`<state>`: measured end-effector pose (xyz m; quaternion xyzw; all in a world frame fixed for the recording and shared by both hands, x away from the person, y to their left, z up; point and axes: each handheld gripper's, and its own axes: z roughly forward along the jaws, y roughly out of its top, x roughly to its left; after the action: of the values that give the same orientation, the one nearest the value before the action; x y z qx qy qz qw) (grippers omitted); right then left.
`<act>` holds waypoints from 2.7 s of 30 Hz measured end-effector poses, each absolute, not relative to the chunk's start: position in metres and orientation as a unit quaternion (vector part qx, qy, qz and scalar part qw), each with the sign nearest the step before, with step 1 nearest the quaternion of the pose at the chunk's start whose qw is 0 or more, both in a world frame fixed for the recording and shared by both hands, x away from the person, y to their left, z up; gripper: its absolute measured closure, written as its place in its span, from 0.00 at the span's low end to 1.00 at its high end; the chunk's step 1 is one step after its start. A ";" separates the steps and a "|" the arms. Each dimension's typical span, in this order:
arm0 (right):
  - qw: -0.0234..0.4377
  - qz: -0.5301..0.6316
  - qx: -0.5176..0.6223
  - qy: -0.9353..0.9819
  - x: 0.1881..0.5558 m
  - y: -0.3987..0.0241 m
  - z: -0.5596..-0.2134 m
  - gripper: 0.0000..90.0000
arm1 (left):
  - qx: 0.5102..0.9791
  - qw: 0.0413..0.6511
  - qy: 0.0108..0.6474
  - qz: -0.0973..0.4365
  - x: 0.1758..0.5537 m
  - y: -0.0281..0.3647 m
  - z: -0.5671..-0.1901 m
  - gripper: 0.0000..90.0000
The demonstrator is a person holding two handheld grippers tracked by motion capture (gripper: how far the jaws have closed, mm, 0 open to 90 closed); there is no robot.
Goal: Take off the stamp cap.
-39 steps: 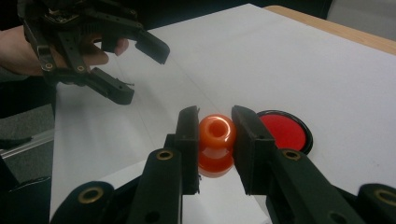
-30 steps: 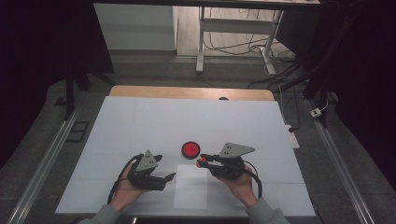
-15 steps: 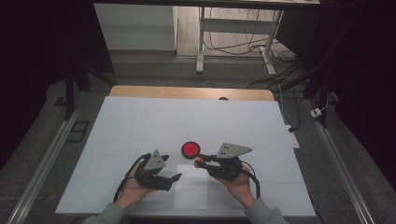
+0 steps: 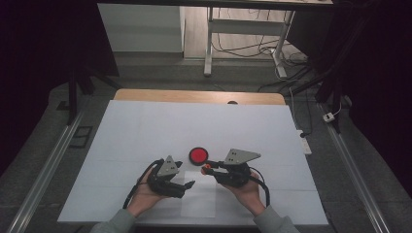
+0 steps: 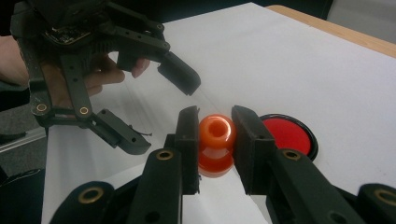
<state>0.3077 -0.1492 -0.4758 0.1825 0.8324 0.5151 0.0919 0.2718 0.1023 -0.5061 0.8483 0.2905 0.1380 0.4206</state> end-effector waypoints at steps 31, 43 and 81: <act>0.089 0.513 0.179 0.835 0.306 -0.147 -0.477 0.80 | 0.857 0.424 0.262 0.133 0.278 0.074 -0.504 0.23; 0.092 0.519 0.182 0.830 0.307 -0.150 -0.475 0.80 | 0.855 0.432 0.253 0.134 0.281 0.064 -0.502 0.26; 0.087 0.517 0.183 0.832 0.307 -0.149 -0.477 0.80 | 0.857 0.435 0.233 0.147 0.281 0.058 -0.504 0.62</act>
<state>0.3067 -0.1495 -0.4769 0.1827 0.8318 0.5169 0.0866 0.2811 0.0577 -0.5044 0.8573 0.2333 0.1467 0.4349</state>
